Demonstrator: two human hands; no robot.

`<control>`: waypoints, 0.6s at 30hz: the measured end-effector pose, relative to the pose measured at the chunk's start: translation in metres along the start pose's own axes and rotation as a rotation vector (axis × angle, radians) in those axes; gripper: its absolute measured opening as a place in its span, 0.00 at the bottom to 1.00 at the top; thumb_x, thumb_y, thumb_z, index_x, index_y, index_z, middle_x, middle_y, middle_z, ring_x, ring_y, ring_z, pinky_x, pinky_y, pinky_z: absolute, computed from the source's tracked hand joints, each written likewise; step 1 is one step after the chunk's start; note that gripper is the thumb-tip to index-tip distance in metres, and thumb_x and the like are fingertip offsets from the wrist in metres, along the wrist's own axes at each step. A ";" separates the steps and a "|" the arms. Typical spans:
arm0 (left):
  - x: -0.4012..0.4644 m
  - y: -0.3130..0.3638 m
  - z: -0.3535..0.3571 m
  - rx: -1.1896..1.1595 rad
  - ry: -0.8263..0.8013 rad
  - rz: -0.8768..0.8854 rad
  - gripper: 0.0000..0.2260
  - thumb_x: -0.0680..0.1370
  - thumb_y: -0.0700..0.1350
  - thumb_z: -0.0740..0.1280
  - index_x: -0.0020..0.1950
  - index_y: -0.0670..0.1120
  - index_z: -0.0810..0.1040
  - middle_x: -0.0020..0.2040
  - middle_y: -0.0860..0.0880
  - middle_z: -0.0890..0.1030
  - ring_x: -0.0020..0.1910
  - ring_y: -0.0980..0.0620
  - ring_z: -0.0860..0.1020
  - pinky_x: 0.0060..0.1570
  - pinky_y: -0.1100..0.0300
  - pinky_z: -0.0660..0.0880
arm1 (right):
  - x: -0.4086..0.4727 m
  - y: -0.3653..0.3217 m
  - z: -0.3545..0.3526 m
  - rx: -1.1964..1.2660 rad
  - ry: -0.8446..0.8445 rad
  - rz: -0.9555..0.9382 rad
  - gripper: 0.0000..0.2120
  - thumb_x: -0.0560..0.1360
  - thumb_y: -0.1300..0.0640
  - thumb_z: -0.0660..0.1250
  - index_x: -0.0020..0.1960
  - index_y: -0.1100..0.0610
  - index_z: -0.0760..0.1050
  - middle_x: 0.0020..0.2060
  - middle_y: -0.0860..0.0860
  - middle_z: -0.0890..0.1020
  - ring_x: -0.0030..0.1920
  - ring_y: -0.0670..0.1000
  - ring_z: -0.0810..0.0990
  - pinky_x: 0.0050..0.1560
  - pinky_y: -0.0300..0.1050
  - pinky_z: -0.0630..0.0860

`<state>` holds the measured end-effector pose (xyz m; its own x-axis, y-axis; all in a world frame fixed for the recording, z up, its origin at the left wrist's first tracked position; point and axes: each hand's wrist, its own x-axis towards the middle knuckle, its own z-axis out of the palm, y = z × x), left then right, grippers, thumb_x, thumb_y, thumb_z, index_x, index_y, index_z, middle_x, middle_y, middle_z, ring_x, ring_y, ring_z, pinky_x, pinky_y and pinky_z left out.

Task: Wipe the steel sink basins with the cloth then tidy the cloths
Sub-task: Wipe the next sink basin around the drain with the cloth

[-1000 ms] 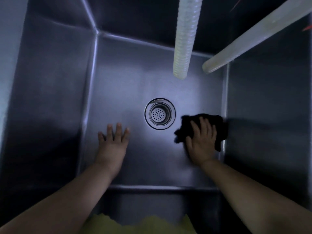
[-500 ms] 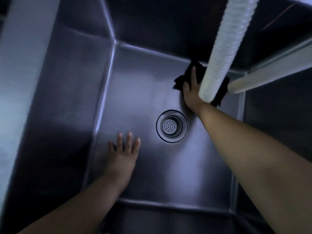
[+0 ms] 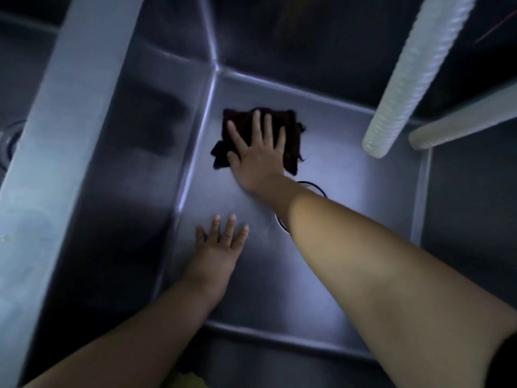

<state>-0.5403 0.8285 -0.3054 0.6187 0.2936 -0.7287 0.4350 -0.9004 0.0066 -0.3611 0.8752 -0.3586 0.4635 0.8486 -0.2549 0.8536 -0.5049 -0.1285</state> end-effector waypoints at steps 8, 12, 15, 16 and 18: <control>-0.031 -0.004 -0.034 -0.009 -0.078 0.048 0.24 0.77 0.44 0.64 0.72 0.43 0.64 0.72 0.41 0.65 0.70 0.43 0.66 0.66 0.50 0.66 | -0.098 0.012 0.000 0.045 -0.262 -0.128 0.30 0.79 0.44 0.54 0.76 0.41 0.42 0.77 0.56 0.39 0.76 0.58 0.37 0.71 0.61 0.36; -0.062 -0.010 -0.056 0.060 0.027 0.059 0.11 0.77 0.45 0.63 0.59 0.47 0.75 0.58 0.46 0.79 0.57 0.45 0.77 0.53 0.54 0.71 | -0.092 0.036 -0.017 -0.038 -0.212 -0.110 0.31 0.78 0.39 0.54 0.76 0.41 0.44 0.77 0.54 0.44 0.76 0.55 0.43 0.72 0.57 0.44; -0.080 -0.023 -0.065 0.102 0.196 0.040 0.16 0.76 0.50 0.66 0.62 0.48 0.73 0.57 0.48 0.79 0.55 0.45 0.78 0.52 0.55 0.71 | -0.064 0.063 -0.025 0.011 -0.134 0.092 0.31 0.78 0.38 0.52 0.77 0.41 0.44 0.77 0.55 0.44 0.76 0.58 0.43 0.72 0.59 0.44; -0.087 -0.027 -0.066 0.102 0.268 0.051 0.18 0.72 0.52 0.71 0.59 0.48 0.76 0.53 0.48 0.81 0.50 0.45 0.80 0.49 0.54 0.74 | -0.056 0.071 -0.026 0.018 -0.136 0.167 0.31 0.78 0.37 0.51 0.77 0.41 0.43 0.77 0.56 0.43 0.76 0.59 0.42 0.72 0.61 0.41; -0.096 -0.039 -0.062 0.112 0.330 0.067 0.21 0.58 0.51 0.80 0.47 0.46 0.82 0.39 0.47 0.83 0.34 0.45 0.81 0.35 0.55 0.78 | -0.045 0.079 -0.026 0.010 -0.160 0.274 0.32 0.78 0.36 0.48 0.77 0.42 0.39 0.77 0.58 0.42 0.76 0.61 0.39 0.72 0.63 0.37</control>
<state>-0.5761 0.8550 -0.1929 0.8292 0.3044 -0.4688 0.3232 -0.9454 -0.0422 -0.3080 0.8009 -0.3325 0.6317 0.6457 -0.4291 0.6994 -0.7134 -0.0439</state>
